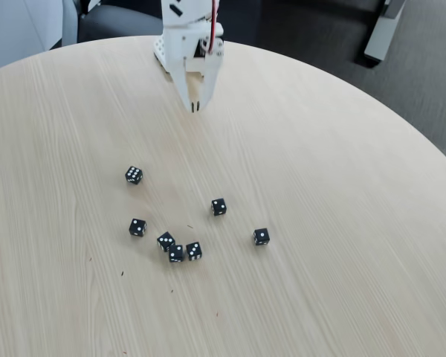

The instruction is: Pick up the dice with number 6

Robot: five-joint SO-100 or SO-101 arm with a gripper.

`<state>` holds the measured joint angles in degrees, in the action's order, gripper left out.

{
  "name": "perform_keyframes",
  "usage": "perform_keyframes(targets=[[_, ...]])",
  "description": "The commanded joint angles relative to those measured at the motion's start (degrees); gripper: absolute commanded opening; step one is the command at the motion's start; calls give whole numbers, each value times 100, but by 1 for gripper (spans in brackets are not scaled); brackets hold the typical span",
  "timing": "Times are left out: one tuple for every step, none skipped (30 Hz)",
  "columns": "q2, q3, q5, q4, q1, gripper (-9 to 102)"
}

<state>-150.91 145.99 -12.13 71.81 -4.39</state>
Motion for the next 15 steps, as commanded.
perform_keyframes(targets=[[721, -782, -264, -35, -62, 4], [1002, -1011, -334, -35, -62, 4], [1274, -1239, -404, -35, -62, 4], [1529, -1450, -466, -35, -62, 5], [1793, -1661, -536, -35, -62, 5], [2048, -1863, -606, -35, -62, 6], [2303, -2048, -668, -35, -44, 6], [2549, -2224, -738, -35, -18, 7], [2777, -2382, -800, -35, 9, 7], [2997, -2540, -888, -35, 18, 8], [3208, -2681, -958, -35, 26, 8], [3419, -2804, -1011, -35, 26, 9], [3630, -2927, -1072, -35, 35, 9], [3832, -3041, -1143, -35, 35, 9], [4025, -3146, -1222, -35, 44, 10]])
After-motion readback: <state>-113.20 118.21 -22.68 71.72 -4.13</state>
